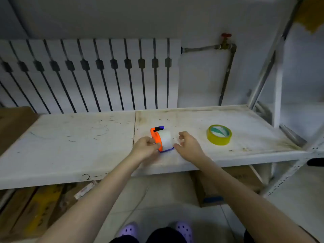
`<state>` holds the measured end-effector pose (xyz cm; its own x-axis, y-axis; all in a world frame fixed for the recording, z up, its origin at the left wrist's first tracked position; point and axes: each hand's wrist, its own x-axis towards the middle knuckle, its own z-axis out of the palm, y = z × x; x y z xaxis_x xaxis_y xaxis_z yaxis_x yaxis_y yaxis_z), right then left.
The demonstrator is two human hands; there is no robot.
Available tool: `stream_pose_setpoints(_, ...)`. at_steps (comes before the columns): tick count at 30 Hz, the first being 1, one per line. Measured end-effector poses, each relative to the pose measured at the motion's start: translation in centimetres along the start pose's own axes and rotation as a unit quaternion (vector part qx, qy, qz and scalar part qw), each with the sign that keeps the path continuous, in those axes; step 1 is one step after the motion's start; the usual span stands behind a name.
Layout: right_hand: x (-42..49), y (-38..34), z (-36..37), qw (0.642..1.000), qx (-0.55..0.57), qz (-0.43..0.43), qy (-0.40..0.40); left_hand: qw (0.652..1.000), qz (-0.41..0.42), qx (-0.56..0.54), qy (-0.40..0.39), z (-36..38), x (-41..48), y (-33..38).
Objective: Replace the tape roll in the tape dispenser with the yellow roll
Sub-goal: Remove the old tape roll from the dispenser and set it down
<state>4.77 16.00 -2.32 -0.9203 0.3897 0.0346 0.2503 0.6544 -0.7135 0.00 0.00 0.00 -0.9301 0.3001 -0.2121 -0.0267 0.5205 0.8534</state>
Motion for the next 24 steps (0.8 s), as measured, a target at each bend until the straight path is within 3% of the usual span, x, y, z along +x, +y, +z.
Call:
stream_pose_setpoints(3,0.7,0.9,1.2,0.999,0.024,0.02,-0.017,0.998,0.0,-0.056,0.034,1.4,1.8,-0.4)
stream_pose_setpoints(10,1.3,2.1,2.9,0.998,0.051,-0.029,-0.016,0.989,-0.011,-0.109,0.099,3.4,3.9,-0.4)
stream_pose_setpoints(14,1.1,2.2,3.2,0.996,0.076,-0.037,0.009,0.987,-0.01,-0.122,0.103,2.6,3.9,0.4)
stream_pose_setpoints(19,-0.1,3.0,2.9,0.994,0.098,-0.045,0.004,0.966,-0.052,-0.238,0.09,0.1,2.8,2.6)
stream_pose_setpoints(24,-1.7,3.6,2.3,0.993,0.045,-0.105,-0.022,0.976,-0.034,-0.205,0.072,-1.3,1.4,4.0)
